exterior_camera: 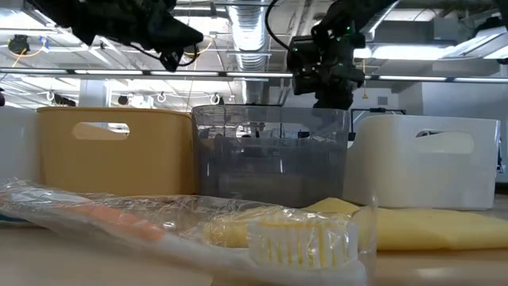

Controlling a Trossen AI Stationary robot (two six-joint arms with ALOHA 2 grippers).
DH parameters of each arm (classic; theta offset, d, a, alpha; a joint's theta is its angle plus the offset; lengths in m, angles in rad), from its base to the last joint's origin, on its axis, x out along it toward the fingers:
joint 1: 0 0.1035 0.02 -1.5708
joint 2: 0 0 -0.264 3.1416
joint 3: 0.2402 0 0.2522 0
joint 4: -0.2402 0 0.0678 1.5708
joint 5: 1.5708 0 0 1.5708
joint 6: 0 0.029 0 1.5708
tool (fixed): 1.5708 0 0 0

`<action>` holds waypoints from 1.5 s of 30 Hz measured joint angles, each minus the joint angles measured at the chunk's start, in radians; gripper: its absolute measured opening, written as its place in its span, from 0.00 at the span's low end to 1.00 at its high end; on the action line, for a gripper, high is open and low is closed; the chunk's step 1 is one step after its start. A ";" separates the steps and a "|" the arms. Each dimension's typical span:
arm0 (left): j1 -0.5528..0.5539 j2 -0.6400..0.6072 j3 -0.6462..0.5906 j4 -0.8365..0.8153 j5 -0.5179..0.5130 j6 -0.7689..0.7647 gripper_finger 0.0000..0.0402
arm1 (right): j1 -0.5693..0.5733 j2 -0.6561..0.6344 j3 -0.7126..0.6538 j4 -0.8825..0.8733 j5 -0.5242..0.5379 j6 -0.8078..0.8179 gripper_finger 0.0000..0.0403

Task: Pick & Place Toothbrushes
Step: Adjust the orange toothbrushes

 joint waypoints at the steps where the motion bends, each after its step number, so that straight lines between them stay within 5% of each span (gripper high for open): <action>1: 0.000 0.000 -0.010 0.009 0.000 -0.004 0.01 | 0.004 0.006 0.000 0.016 -0.014 -0.014 0.00; 14: -0.007 0.000 -0.072 0.096 0.000 -0.059 0.01 | 0.058 0.032 -0.004 0.149 -0.018 -0.030 0.00; 45: -0.019 0.000 -0.089 0.108 -0.001 -0.046 0.01 | 0.058 0.086 -0.020 0.092 -0.134 -0.032 0.00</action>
